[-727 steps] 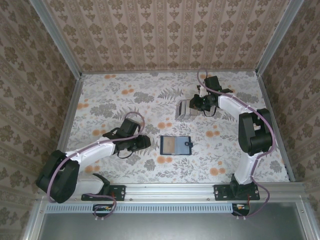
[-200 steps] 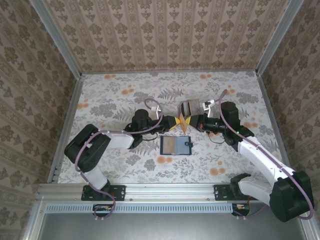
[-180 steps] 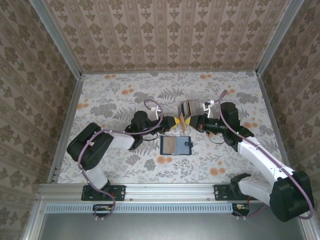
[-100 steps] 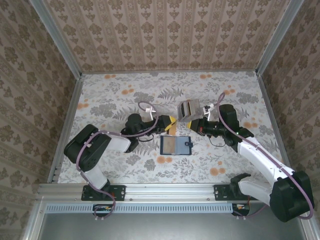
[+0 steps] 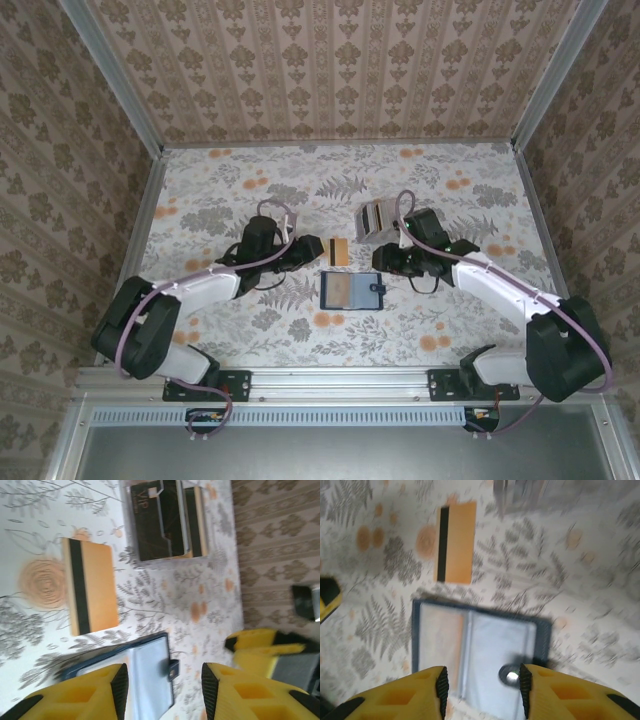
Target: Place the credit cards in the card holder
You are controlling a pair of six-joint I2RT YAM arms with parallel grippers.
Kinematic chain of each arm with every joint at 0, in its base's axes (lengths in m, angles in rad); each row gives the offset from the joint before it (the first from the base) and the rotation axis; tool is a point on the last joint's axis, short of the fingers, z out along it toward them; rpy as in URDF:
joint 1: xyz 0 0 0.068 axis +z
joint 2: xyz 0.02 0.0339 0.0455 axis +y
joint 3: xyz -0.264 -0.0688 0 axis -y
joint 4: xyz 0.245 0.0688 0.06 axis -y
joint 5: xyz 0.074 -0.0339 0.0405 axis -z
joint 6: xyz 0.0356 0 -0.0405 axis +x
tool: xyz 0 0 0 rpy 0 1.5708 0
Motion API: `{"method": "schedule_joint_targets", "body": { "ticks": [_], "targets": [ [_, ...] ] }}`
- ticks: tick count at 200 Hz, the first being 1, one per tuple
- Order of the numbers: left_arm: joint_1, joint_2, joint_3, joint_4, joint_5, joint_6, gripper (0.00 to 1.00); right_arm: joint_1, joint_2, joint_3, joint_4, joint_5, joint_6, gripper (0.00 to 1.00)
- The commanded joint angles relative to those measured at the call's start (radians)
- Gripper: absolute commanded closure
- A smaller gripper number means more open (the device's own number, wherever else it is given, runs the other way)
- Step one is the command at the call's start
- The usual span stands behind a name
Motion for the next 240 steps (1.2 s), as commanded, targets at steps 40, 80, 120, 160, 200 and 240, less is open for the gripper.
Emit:
{"method": "schedule_joint_targets", "body": {
  "ticks": [40,80,120,160,200,240],
  "targets": [
    [0.018,-0.114,0.099,-0.429,-0.134,0.227,0.52,-0.086,0.233,0.28,-0.026,0.162,-0.14,0.52],
    [0.046,-0.178,0.082,-0.518,-0.164,0.257,0.52,-0.101,0.429,0.464,-0.078,0.203,-0.18,0.46],
    [0.065,-0.215,0.048,-0.53,-0.17,0.254,0.51,-0.102,0.528,0.555,-0.107,0.214,-0.202,0.44],
    [0.073,-0.216,0.042,-0.537,-0.166,0.255,0.51,-0.102,0.603,0.61,-0.134,0.196,-0.2,0.43],
    [0.077,-0.211,0.042,-0.539,-0.16,0.255,0.51,-0.102,0.61,0.619,-0.15,0.184,-0.201,0.42],
    [0.079,-0.203,0.05,-0.543,-0.158,0.256,0.51,-0.106,0.592,0.609,-0.143,0.086,-0.183,0.45]
  ]
}}
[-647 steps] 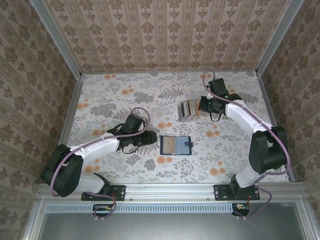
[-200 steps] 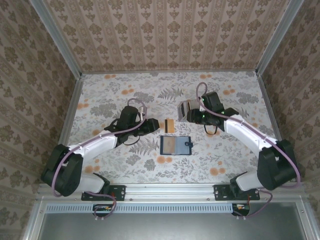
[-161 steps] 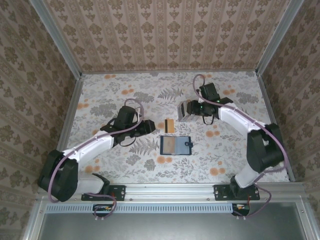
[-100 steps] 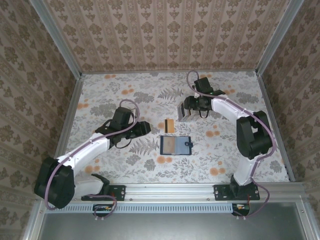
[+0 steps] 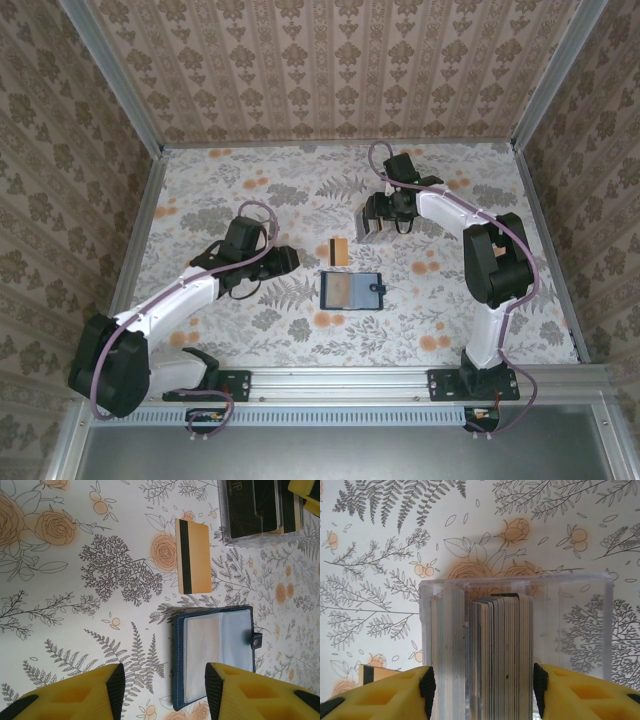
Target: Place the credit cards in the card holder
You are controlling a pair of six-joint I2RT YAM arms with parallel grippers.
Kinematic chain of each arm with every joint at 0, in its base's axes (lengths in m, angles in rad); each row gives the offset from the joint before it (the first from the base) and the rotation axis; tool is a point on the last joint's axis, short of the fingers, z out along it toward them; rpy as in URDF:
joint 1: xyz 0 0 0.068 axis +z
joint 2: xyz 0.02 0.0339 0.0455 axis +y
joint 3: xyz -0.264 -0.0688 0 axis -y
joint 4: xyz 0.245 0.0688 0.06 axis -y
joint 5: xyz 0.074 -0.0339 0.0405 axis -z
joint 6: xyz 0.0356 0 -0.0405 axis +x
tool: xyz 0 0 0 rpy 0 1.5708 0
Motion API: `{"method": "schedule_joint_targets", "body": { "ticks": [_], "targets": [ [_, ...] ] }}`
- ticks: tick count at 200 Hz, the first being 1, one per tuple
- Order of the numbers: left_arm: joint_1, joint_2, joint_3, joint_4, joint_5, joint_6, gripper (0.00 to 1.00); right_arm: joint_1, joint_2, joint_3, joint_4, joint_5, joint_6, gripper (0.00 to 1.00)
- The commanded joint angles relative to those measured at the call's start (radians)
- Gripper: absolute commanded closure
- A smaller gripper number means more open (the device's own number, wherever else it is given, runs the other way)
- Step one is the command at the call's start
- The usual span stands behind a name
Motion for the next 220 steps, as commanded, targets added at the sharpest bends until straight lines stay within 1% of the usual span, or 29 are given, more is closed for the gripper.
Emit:
{"method": "schedule_joint_targets", "body": {
  "ticks": [1,42,105,117,131,167,206,220],
  "targets": [
    [0.01,-0.004,-0.002,-0.012,-0.002,0.019,0.51,-0.003,-0.01,0.015,-0.029,-0.079,-0.001,0.46],
    [0.012,0.0,0.002,-0.013,0.004,0.016,0.51,-0.007,-0.067,0.0,-0.002,-0.138,0.018,0.52],
    [0.012,0.011,-0.001,0.002,0.017,0.0,0.51,-0.011,-0.093,-0.026,0.016,-0.155,0.026,0.63],
    [0.011,0.011,-0.003,0.006,0.018,-0.006,0.51,-0.011,-0.086,-0.025,0.013,-0.16,0.025,0.67],
    [0.012,0.011,-0.015,0.023,0.021,-0.015,0.51,-0.011,-0.077,-0.025,0.009,-0.158,0.021,0.72],
    [0.011,0.007,-0.027,0.026,0.028,-0.021,0.51,-0.011,-0.057,-0.023,-0.014,-0.106,0.016,0.76],
    [0.012,-0.004,-0.029,0.018,0.023,-0.019,0.51,-0.009,-0.053,-0.022,-0.027,-0.061,0.026,0.99],
    [0.012,-0.006,-0.029,0.015,0.023,-0.016,0.51,-0.008,-0.063,-0.026,-0.033,-0.022,0.028,1.0]
  ]
}}
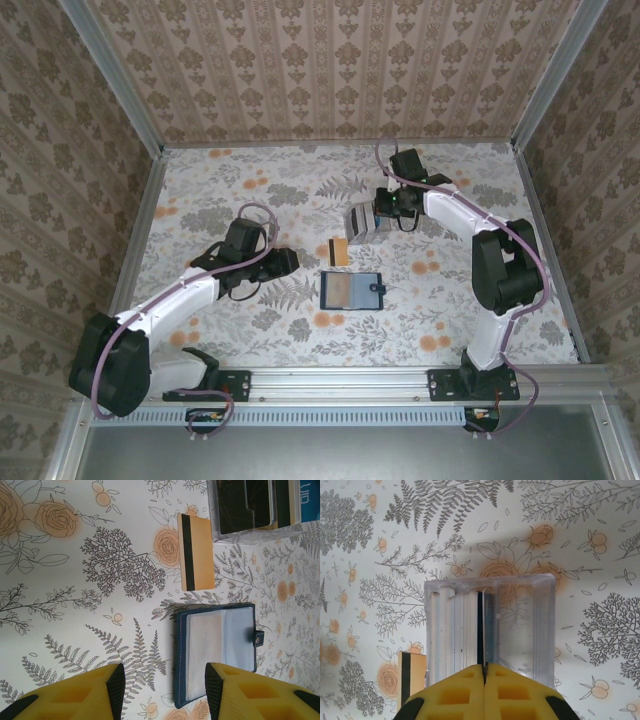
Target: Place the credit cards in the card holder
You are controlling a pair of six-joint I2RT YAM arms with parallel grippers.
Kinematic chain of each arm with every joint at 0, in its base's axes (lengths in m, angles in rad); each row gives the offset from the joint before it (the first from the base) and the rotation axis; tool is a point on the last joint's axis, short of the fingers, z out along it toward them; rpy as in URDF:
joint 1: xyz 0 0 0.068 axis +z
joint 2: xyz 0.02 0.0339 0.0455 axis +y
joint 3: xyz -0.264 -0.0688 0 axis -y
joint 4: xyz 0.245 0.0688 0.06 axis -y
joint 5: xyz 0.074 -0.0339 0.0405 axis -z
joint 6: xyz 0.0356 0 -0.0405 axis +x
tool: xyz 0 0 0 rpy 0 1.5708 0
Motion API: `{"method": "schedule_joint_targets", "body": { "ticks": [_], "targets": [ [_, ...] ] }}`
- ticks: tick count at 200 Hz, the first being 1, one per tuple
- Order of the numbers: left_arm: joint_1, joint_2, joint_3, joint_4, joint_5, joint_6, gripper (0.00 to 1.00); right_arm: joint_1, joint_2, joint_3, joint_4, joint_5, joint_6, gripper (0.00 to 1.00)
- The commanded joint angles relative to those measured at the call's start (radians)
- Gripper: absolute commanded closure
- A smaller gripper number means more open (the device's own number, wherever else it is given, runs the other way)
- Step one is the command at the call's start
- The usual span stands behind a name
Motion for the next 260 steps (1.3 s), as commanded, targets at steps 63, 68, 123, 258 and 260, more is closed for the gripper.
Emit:
{"method": "schedule_joint_targets", "body": {
  "ticks": [63,68,123,258,260],
  "targets": [
    [0.003,-0.022,-0.026,0.086,0.081,-0.009,0.51,0.009,-0.148,-0.124,0.02,0.153,0.041,1.0],
    [0.002,-0.025,-0.026,0.095,0.088,-0.007,0.51,0.008,-0.17,-0.137,0.022,0.162,0.043,1.0],
    [-0.047,0.022,0.012,0.044,0.086,0.055,0.51,0.007,-0.469,-0.343,-0.007,0.076,0.053,1.0],
    [-0.2,0.293,0.107,0.007,0.054,0.11,0.58,0.17,-0.467,-0.877,0.571,-0.384,0.349,1.0],
    [-0.2,0.297,0.108,0.007,0.054,0.111,0.58,0.17,-0.445,-0.878,0.578,-0.386,0.35,1.0]
  ]
}}
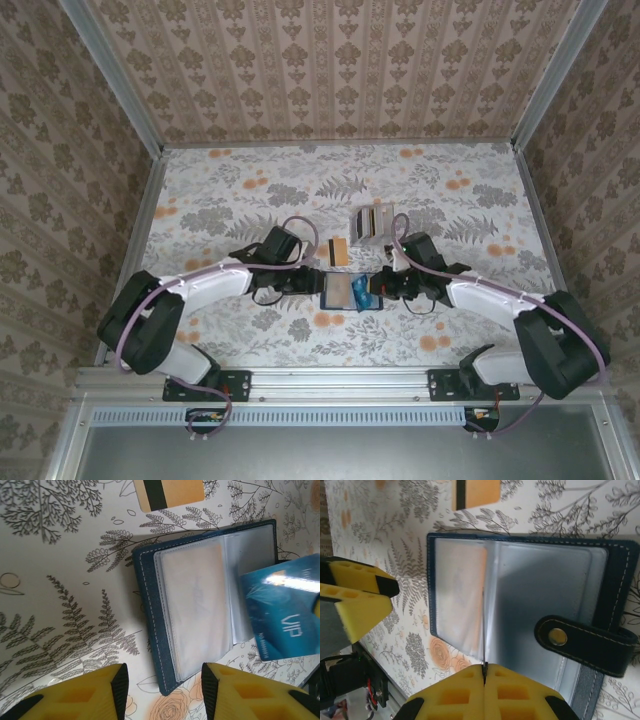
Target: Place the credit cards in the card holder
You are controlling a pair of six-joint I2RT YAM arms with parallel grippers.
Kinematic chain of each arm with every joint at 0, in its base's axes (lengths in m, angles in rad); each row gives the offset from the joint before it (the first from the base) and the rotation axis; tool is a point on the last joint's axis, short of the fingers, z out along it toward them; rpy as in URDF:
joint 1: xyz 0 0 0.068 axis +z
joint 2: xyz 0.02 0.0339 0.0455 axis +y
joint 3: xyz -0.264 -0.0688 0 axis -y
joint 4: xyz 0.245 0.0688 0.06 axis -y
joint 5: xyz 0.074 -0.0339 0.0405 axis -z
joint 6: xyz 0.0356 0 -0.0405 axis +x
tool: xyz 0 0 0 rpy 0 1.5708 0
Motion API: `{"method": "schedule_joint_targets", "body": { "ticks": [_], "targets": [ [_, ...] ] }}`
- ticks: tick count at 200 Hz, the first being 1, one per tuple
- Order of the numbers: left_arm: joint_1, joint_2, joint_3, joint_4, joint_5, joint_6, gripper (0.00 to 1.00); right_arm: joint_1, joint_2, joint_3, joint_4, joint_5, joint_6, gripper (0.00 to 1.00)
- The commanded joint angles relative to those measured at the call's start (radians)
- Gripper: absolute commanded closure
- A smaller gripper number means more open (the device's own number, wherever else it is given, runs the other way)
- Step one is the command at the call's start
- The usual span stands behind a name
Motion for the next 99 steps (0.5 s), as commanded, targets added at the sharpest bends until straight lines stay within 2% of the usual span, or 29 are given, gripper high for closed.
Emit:
{"method": "schedule_joint_targets", "body": {
  "ticks": [1,26,78,99],
  "targets": [
    [-0.008,0.036,0.035,-0.008,-0.01,0.024,0.58,0.002,0.075,-0.025,0.162,-0.045,0.045,1.0],
    [-0.01,0.074,0.046,-0.017,-0.027,0.02,0.64,-0.004,0.14,-0.039,0.255,-0.071,0.08,1.0],
    [-0.013,0.15,0.063,-0.038,-0.083,0.012,0.76,-0.025,0.159,-0.019,0.229,-0.077,0.039,1.0],
    [-0.014,0.17,0.075,-0.06,-0.112,0.017,0.8,-0.055,0.187,-0.014,0.245,-0.115,0.014,1.0]
  ]
}}
